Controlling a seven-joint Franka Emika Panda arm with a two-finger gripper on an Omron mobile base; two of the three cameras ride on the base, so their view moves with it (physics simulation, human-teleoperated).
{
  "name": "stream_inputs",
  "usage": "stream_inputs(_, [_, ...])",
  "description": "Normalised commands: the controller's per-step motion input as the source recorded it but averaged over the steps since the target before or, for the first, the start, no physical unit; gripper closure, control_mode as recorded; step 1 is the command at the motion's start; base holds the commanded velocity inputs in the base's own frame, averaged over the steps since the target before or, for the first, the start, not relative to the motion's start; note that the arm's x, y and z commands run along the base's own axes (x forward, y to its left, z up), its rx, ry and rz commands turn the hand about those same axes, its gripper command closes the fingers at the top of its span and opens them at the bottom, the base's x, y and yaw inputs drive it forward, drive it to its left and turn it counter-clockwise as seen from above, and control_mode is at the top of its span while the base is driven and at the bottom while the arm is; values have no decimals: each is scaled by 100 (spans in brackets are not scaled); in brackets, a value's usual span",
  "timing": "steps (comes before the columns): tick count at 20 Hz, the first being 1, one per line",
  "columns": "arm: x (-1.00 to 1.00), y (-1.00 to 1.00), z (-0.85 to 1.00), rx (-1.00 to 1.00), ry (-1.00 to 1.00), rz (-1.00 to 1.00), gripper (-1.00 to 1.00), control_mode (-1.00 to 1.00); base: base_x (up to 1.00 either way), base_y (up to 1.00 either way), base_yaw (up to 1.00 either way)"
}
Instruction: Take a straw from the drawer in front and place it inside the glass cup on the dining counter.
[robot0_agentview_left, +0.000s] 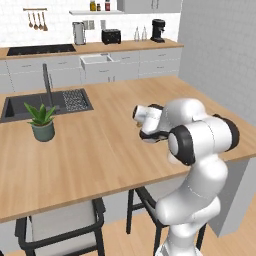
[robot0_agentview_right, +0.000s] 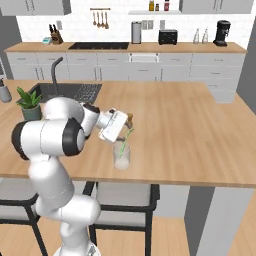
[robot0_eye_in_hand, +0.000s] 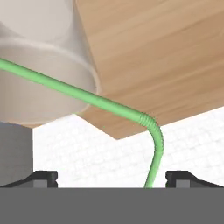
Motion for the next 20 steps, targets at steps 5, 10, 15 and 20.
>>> stream_inputs(5, [-3, 27, 66, 15, -3, 1, -100, -100, 0, 0, 0])
stream_inputs(10, [-50, 20, 58, 15, -1, 2, -100, -100, 0, 0, 0])
stream_inputs(15, [-99, 2, 21, 24, 0, 0, -100, -100, 0, 0, 0])
stream_inputs(20, [-100, 0, 0, 28, 0, 0, -100, -100, 0, 0, 0])
